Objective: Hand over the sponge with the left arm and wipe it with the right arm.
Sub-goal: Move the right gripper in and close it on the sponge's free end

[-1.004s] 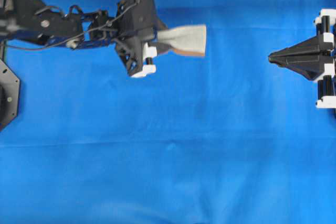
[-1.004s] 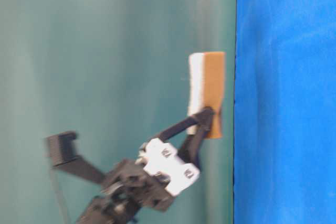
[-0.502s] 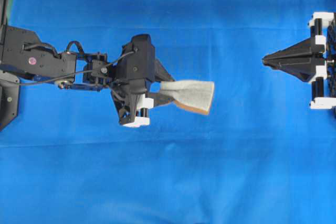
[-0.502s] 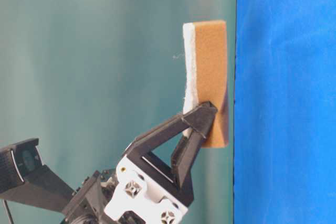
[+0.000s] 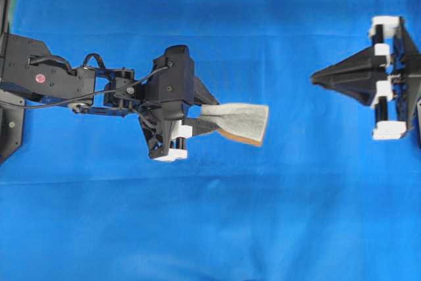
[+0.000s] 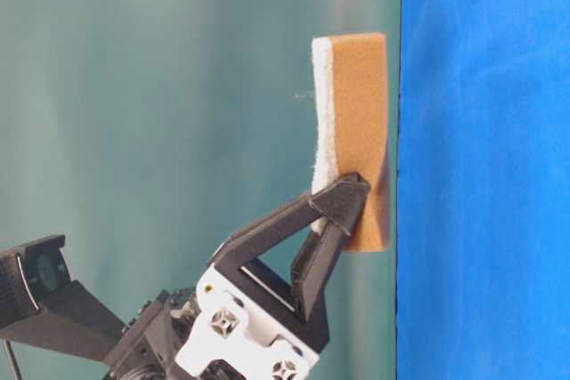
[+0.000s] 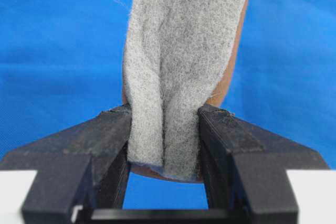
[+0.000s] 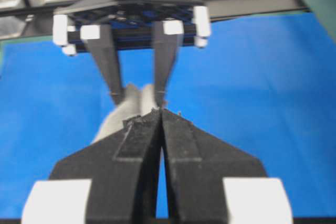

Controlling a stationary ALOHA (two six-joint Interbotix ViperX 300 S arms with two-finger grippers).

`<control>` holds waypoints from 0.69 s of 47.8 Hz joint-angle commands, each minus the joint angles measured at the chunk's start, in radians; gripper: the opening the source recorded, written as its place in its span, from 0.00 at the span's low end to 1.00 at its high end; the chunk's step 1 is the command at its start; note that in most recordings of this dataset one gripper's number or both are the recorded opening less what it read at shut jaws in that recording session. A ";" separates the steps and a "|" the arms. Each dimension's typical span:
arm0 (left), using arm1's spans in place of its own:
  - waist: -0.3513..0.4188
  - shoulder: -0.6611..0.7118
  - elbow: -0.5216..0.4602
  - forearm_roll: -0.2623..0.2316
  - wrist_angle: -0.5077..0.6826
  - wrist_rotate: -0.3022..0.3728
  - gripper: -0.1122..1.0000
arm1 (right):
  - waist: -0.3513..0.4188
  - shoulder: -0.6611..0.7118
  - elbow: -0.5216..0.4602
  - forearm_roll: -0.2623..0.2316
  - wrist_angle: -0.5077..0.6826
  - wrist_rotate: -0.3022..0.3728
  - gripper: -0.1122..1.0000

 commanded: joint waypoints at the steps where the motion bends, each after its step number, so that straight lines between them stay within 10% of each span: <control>1: -0.003 -0.017 -0.021 0.000 -0.005 0.002 0.39 | 0.014 0.038 -0.051 0.002 -0.003 0.003 0.10; 9: -0.003 -0.017 -0.021 0.000 -0.005 0.002 0.39 | 0.025 0.133 -0.110 0.005 0.002 0.025 0.13; 22: -0.003 -0.017 -0.023 0.002 -0.002 0.005 0.39 | 0.046 0.264 -0.207 0.009 0.066 0.077 0.76; 33: -0.003 -0.017 -0.023 0.002 -0.002 0.005 0.39 | 0.046 0.365 -0.282 0.031 0.089 0.100 0.77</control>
